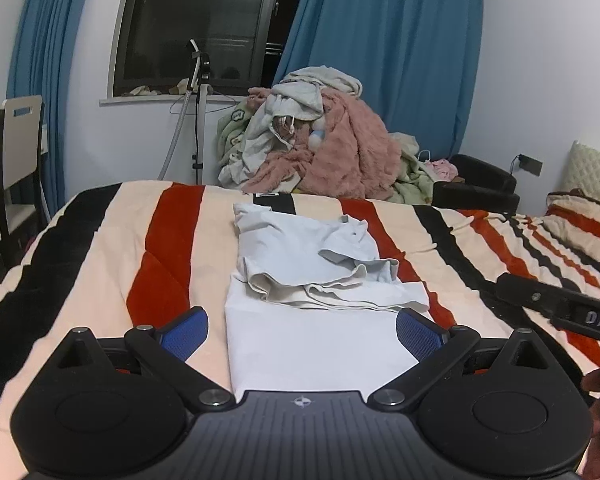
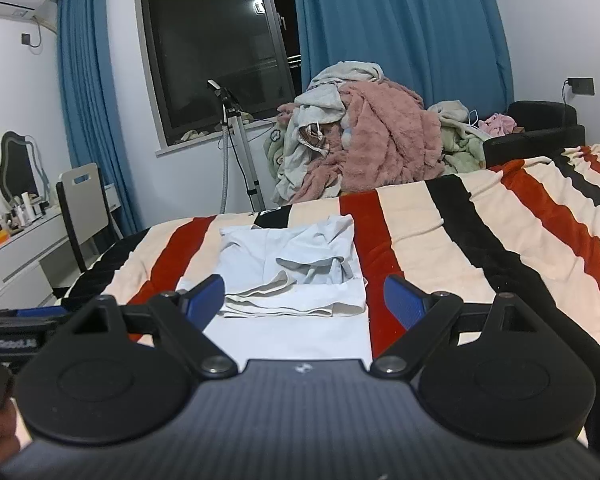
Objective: Fold clothes
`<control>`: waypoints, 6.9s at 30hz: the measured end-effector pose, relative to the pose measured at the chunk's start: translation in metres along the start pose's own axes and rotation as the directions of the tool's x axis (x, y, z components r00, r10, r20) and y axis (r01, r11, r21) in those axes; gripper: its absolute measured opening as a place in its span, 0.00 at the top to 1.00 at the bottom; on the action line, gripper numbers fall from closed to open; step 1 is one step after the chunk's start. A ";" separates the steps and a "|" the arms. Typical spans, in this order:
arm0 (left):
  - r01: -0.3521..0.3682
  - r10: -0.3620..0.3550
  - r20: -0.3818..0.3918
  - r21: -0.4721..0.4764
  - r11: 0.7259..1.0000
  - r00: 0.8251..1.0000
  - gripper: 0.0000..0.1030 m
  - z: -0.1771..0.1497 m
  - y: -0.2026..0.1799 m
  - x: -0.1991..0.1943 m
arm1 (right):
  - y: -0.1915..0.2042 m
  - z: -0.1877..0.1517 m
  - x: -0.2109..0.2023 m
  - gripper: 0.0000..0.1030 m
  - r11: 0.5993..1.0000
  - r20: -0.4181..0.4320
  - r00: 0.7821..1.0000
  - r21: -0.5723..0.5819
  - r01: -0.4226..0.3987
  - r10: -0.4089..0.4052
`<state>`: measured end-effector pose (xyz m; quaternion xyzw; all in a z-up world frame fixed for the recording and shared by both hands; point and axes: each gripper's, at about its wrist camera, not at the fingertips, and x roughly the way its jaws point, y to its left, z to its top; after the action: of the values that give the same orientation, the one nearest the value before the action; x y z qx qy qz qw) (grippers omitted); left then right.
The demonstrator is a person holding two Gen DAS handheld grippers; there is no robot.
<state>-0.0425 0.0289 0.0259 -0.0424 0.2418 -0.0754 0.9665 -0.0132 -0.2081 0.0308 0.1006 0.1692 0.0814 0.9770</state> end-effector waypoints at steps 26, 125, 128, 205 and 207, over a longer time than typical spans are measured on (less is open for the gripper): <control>0.063 -0.261 -0.197 -0.673 0.737 0.945 0.14 -0.058 0.092 0.100 | -0.007 -0.003 0.013 0.15 0.992 -0.066 0.991 0.048 0.118 -0.114; 0.047 -0.084 -0.149 -0.236 0.971 0.985 0.19 0.018 0.054 0.212 | -0.028 -0.012 0.212 0.47 0.985 -0.256 0.961 0.158 -0.067 0.106; 0.013 -0.043 -0.174 -0.170 0.985 0.984 0.20 0.012 0.045 0.212 | -0.021 -0.017 0.213 0.47 0.993 -0.284 0.956 0.107 -0.051 0.080; 0.122 -0.256 -0.072 -0.737 0.665 0.964 0.61 -0.080 0.084 0.121 | -0.036 -0.030 0.095 0.05 0.835 -0.233 0.931 0.538 -0.118 0.281; 0.121 -0.256 -0.071 -0.740 0.662 0.964 0.61 -0.080 0.084 0.121 | -0.050 -0.037 0.087 0.05 0.704 -0.193 0.911 0.698 -0.133 0.364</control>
<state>0.0355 0.0878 -0.1104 -0.4416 0.3268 -0.0764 0.8321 0.0610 -0.2332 -0.0419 0.4531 0.3259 0.1629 0.8136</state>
